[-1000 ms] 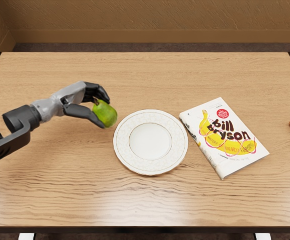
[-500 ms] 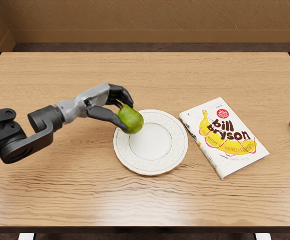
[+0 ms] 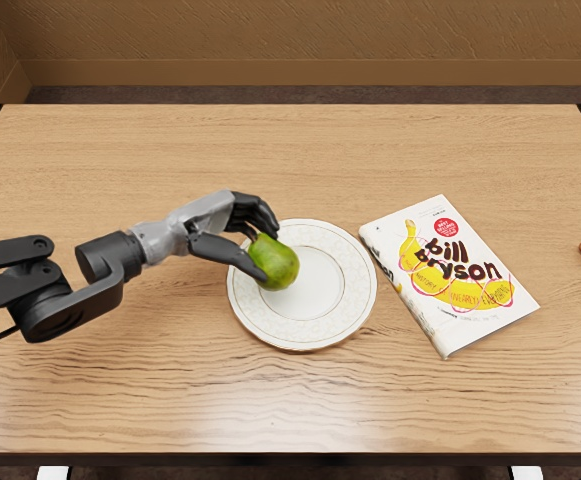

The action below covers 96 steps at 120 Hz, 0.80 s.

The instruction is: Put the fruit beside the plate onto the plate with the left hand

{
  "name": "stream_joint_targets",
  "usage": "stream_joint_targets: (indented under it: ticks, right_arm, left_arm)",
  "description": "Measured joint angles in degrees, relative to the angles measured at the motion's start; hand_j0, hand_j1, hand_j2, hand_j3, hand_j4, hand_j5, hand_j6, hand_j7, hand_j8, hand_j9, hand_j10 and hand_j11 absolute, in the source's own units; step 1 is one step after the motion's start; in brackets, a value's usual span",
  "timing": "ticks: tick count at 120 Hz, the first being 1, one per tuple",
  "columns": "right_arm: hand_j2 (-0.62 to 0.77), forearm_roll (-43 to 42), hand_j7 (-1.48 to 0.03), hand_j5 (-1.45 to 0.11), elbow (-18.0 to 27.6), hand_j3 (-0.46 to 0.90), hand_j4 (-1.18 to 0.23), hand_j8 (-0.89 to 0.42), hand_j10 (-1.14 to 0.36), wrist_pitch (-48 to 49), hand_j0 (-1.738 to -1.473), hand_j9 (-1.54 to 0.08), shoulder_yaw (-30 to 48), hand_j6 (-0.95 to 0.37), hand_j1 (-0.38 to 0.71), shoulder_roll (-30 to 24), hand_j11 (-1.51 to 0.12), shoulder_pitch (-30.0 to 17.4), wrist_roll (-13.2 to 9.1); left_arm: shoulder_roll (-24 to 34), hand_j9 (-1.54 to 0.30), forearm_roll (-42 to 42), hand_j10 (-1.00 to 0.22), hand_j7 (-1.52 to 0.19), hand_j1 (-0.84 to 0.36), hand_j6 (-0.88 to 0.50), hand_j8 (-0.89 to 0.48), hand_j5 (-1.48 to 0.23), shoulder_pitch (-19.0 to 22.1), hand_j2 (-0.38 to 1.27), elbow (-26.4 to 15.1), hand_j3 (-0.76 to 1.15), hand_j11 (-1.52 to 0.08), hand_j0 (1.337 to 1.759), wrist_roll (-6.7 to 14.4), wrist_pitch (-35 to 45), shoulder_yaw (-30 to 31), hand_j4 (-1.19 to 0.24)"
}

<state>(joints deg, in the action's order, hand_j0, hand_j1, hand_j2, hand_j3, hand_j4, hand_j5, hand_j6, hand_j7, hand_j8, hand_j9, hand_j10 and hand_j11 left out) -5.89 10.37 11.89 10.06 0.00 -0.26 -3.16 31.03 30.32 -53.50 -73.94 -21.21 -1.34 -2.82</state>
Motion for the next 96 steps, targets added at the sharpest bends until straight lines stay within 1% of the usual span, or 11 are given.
stream_joint_targets:
  ticks: [11, 32, 60, 65, 82, 96]
  right_arm:
    - [0.00, 0.00, 0.00, 0.00, 0.00, 0.00, 0.00, 0.00, 0.00, 0.00, -1.658, 0.00, 0.01, 0.00, -0.35, 0.00, 0.00, 0.00, 0.00]
    - [0.00, 0.00, 0.00, 0.00, 0.00, 0.00, 0.00, 0.00, 0.00, 0.01, -1.658, 0.00, 0.02, 0.00, -0.35, 0.00, 0.00, -0.01, 0.00]
    - [0.00, 0.00, 0.00, 0.00, 0.00, 0.00, 0.00, 0.00, 0.00, -0.01, -1.658, 0.00, 0.01, 0.00, -0.35, 0.00, 0.00, -0.01, 0.00]
    - [0.00, 0.00, 0.00, 0.00, 0.00, 0.00, 0.00, 0.00, 0.00, -0.01, -1.658, 0.00, 0.01, 0.00, -0.35, 0.00, 0.00, -0.01, 0.00]
    - [0.00, 0.00, 0.00, 0.00, 0.00, 0.00, 0.00, 0.00, 0.00, 0.01, -1.658, 0.00, 0.01, 0.00, -0.35, 0.00, 0.00, -0.01, 0.00]
    - [0.00, 0.00, 0.00, 0.00, 0.00, 0.00, 0.00, 0.00, 0.00, 0.00, -1.658, 0.00, 0.01, 0.00, -0.35, 0.00, 0.00, -0.01, 0.00]
  left_arm:
    - [-0.07, -0.86, -0.02, -0.64, -0.87, -0.31, -0.62, -0.52, -0.87, 0.11, 0.57, 0.32, 0.00, -0.86, 1.658, 0.02, 0.01, 0.11, -0.66]
    - [-0.78, -0.83, -0.05, -0.64, -0.84, -0.31, -0.62, -0.52, -0.84, 0.06, 0.56, 0.80, 0.00, -0.84, 1.658, 0.05, 0.03, 0.80, -0.65]
    - [-0.79, -0.73, -0.79, -0.57, -0.74, -0.27, -0.58, -0.50, -0.74, 0.15, 0.35, 0.95, 0.00, -0.73, 1.658, 0.09, 0.08, 1.51, -0.57]
    - [-0.79, -0.67, -1.14, -0.52, -0.68, -0.22, -0.53, -0.47, -0.68, 0.08, 0.30, 0.95, 0.00, -0.68, 1.658, 0.08, 0.09, 1.59, -0.52]
    - [-0.83, -0.36, -2.90, -0.27, -0.36, 0.05, -0.28, -0.25, -0.36, -0.26, 0.15, 0.93, 0.00, -0.36, 1.658, 0.01, 0.07, 1.72, -0.27]
    - [-1.07, -0.20, -3.37, -0.16, -0.20, 0.18, -0.16, -0.14, -0.20, -0.55, 0.09, 0.91, 0.00, -0.20, 1.658, -0.04, 0.02, 1.75, -0.16]
